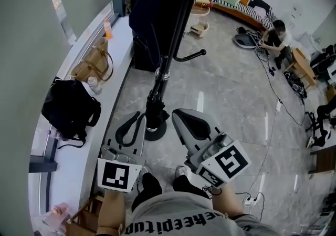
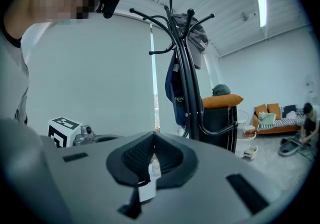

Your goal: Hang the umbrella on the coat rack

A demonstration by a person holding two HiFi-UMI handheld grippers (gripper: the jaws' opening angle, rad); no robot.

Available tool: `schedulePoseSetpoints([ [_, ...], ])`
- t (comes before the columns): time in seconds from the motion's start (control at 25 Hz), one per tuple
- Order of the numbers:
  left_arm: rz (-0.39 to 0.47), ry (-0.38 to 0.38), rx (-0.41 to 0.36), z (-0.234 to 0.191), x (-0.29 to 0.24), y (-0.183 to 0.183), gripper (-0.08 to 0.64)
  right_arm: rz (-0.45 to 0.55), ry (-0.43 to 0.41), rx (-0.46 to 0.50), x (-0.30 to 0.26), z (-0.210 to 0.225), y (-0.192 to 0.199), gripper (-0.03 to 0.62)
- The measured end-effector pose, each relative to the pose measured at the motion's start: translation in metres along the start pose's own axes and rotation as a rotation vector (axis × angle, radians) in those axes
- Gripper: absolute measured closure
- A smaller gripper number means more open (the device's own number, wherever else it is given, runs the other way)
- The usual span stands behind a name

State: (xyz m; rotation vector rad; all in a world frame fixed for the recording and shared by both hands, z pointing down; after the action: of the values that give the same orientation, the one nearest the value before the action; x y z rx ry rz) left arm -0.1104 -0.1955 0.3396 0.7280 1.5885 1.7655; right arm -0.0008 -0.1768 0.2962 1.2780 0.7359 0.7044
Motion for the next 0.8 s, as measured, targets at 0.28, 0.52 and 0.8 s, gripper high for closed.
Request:
schedulePoseSetpoints([
  [0.28,0.010,-0.081,-0.001,0.006,0.018,-0.016,0.535,0.021,-0.069,0.009,0.007,-0.008,-0.007,0.581],
  [0.52,0.010,-0.142,-0.002,0.012,0.035,-0.030,0.545,0.034,-0.142,0.011,0.010,-0.017,-0.012,0.581],
  [0.8,0.002,-0.218,-0.006,0.018,0.053,-0.040,0.545,0.042,-0.230,0.016,0.010,-0.030,-0.016,0.581],
])
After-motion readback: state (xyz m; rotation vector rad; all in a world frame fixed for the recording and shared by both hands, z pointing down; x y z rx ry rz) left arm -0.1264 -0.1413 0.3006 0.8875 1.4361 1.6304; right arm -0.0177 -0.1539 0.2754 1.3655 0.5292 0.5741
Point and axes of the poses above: the fingertips, and each gripper's own axes: x backward along the fingers, z to its right, y out of its underside, the point moved 3 cm from there along x, backward along the fingers, and after that the axes turned 5 degrees about -x, right-handed, at the moved point
